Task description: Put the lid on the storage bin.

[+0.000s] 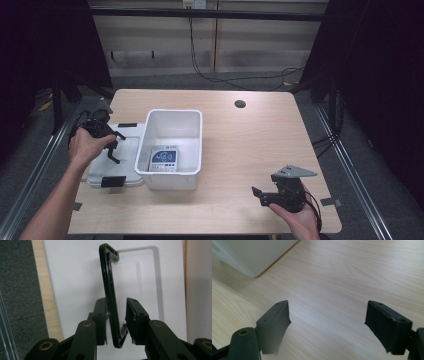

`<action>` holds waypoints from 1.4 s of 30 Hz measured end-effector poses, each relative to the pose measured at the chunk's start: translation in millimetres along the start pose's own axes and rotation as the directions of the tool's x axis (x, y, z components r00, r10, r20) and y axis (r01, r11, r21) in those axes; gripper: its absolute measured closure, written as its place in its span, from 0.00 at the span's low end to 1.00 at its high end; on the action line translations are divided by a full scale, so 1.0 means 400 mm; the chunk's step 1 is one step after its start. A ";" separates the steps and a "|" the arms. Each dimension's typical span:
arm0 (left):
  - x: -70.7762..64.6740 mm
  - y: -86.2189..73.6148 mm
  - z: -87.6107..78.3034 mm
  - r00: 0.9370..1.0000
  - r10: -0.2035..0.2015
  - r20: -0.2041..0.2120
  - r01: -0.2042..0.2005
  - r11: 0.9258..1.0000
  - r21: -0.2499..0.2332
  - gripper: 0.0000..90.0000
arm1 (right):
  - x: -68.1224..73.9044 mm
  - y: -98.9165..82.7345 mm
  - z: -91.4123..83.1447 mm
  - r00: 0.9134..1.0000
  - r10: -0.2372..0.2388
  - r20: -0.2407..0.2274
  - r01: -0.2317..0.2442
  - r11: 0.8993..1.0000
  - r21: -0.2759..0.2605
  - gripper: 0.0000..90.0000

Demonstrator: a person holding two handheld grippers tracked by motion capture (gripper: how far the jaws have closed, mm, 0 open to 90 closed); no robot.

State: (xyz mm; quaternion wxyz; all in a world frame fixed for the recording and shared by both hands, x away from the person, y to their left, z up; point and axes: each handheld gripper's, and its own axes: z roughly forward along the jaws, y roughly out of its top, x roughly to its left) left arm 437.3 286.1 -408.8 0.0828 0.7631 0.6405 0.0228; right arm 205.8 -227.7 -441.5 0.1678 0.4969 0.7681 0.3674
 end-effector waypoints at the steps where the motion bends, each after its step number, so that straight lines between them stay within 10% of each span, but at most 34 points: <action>1: 0.000 0.000 0.000 1.000 0.000 0.000 0.000 1.000 0.000 0.82 | 0.000 0.000 0.000 1.000 0.000 -0.002 0.000 1.000 -0.001 0.21; 42: -0.025 0.032 0.015 0.996 -0.082 -0.027 0.084 0.990 0.109 0.94 | 0.007 0.001 0.009 0.999 -0.022 -0.028 0.022 1.000 0.018 0.20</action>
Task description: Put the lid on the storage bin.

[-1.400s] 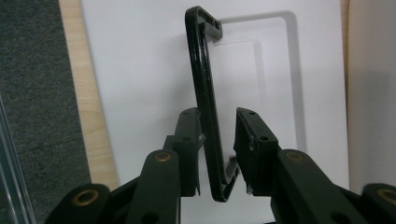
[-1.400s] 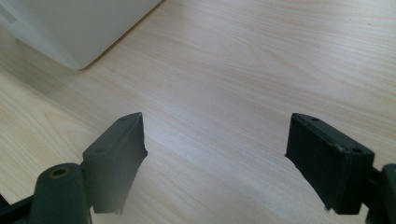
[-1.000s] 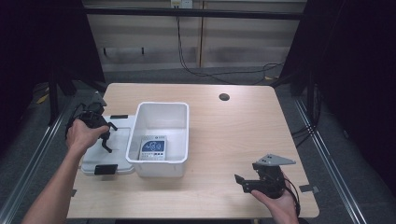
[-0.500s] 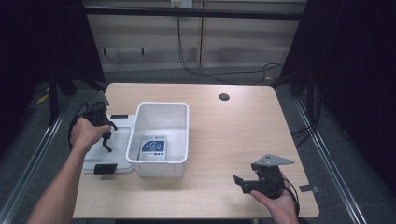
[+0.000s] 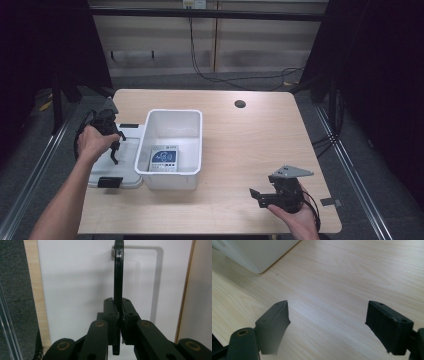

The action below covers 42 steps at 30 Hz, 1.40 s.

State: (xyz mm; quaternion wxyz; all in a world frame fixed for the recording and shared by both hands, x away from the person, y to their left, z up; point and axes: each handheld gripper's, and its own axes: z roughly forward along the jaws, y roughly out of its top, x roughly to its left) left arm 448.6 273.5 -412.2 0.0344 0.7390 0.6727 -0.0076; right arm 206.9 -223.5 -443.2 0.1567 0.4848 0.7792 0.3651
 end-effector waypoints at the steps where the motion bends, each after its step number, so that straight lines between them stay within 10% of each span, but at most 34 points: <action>1: 0.000 0.000 0.000 1.000 0.000 0.000 0.000 1.000 0.000 0.94 | 0.001 0.000 0.000 1.000 0.001 0.000 -0.001 1.000 0.001 0.20; 42: 0.072 -0.065 -0.196 0.996 0.036 0.083 -0.028 0.996 -0.089 0.94 | -0.001 -0.002 -0.001 1.000 0.010 0.008 -0.010 1.000 0.005 0.20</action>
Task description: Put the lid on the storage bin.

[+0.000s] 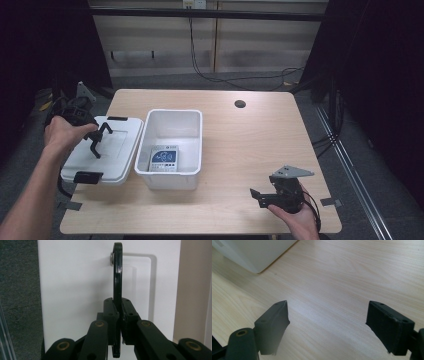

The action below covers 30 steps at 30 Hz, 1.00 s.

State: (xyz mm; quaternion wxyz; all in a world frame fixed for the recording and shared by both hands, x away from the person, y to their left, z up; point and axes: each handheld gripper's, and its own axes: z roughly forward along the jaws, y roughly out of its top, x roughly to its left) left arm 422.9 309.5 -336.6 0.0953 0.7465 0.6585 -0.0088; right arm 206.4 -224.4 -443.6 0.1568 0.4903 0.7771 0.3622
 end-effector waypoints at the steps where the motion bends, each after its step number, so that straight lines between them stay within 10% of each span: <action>1: -0.001 -0.001 -0.007 1.000 0.004 -0.001 -0.004 1.000 0.000 0.94 | 0.000 0.000 0.000 1.000 0.000 0.000 0.000 1.000 -0.001 0.20; 30: -0.016 -0.014 -0.108 1.000 0.026 -0.001 -0.026 0.999 -0.024 0.94 | 0.001 0.000 0.001 1.000 0.001 -0.004 -0.001 1.000 0.005 0.19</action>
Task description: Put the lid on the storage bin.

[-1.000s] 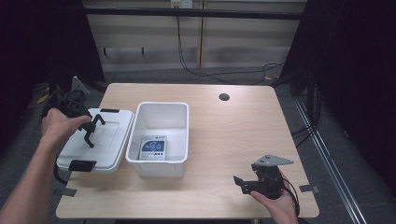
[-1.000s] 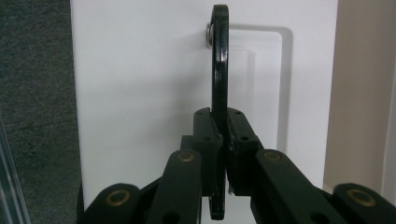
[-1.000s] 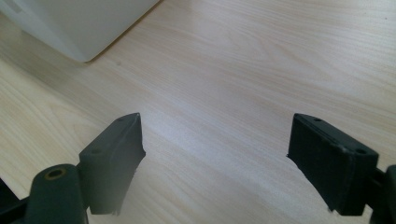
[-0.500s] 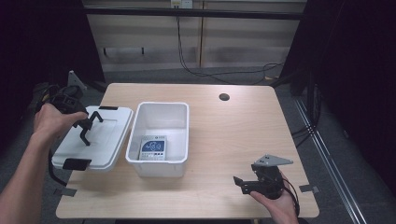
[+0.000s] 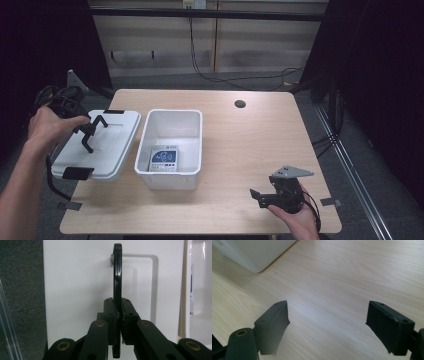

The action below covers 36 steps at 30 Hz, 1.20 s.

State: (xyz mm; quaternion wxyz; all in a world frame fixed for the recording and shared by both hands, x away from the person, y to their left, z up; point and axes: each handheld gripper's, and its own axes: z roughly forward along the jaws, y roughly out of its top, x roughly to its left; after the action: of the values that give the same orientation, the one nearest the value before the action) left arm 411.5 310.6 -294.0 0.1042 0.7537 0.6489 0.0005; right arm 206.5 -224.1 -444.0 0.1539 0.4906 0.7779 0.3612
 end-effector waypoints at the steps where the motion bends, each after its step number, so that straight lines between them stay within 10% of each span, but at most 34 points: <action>1: 0.001 -0.001 -0.003 1.000 0.005 -0.004 -0.005 1.000 0.001 0.94 | 0.000 0.000 0.000 1.000 -0.003 -0.001 0.003 1.000 0.001 0.19; 36: -0.129 0.027 -0.071 0.999 0.043 -0.005 -0.043 0.999 -0.022 0.94 | 0.001 0.000 0.002 1.000 -0.001 -0.007 0.001 1.000 0.008 0.18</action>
State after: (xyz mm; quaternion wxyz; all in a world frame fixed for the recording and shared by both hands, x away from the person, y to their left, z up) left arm 410.1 263.1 -257.5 0.1110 0.7663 0.6327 0.0114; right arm 207.0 -223.5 -444.5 0.1493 0.4895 0.7801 0.3599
